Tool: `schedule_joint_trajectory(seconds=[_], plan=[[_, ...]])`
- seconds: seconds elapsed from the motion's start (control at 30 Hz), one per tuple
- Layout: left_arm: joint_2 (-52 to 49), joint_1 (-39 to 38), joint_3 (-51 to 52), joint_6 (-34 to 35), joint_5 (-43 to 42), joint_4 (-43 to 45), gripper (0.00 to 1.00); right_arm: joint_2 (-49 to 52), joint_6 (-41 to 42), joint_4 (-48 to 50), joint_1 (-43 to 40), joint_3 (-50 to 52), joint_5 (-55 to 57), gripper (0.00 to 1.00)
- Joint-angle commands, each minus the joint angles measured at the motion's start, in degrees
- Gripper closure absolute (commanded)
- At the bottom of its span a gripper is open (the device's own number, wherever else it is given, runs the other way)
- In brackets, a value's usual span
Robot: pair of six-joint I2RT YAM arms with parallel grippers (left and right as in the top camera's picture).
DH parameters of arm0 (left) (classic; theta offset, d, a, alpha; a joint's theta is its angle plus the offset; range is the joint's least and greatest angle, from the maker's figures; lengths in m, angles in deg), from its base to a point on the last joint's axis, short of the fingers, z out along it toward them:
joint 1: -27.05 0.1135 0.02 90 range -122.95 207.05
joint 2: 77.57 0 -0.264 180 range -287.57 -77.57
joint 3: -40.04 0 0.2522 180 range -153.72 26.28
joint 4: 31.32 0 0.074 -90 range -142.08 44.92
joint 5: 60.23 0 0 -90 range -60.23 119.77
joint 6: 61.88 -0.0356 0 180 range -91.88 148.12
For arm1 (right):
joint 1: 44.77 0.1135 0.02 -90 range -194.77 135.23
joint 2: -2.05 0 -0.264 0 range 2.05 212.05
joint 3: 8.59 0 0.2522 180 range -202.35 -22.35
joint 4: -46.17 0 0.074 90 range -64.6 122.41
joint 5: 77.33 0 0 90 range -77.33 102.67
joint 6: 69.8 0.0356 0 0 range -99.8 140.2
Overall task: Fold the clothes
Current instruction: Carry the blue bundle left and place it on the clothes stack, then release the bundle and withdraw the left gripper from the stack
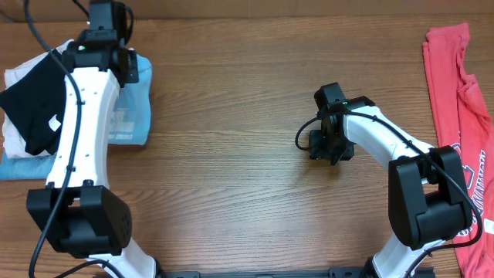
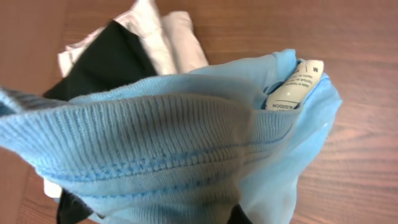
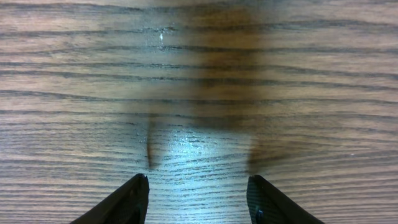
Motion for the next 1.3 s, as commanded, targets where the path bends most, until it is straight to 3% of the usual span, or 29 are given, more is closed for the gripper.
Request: schedule_joint_trajectory(seconds=[0.0,0.47,0.73,1.1,1.27], plan=[[3.98,2.32,-3.13,-1.16,1.11,0.63,0.96,0.02,0.26,0.13,-0.26,0.13,0.57,0.45],[4.02,9.68,-8.44,-1.11,-1.29,0.85,0.96,0.02,0.28,-0.11,-0.26,0.13,0.55,0.45],[3.54,18.58,-8.39,-3.63,-14.32,3.19,0.96,0.02,0.28,-0.46,-0.26,0.13,0.52,0.46],[-2.40,26.45,-8.39,-3.89,-18.82,9.40,0.96,0.02,0.28,-0.46,-0.26,0.13,-0.09,0.45],[-5.35,28.63,-8.39,-3.76,-18.86,12.92,0.87,0.02,0.28,-0.44,-0.26,0.13,-0.09,0.46]])
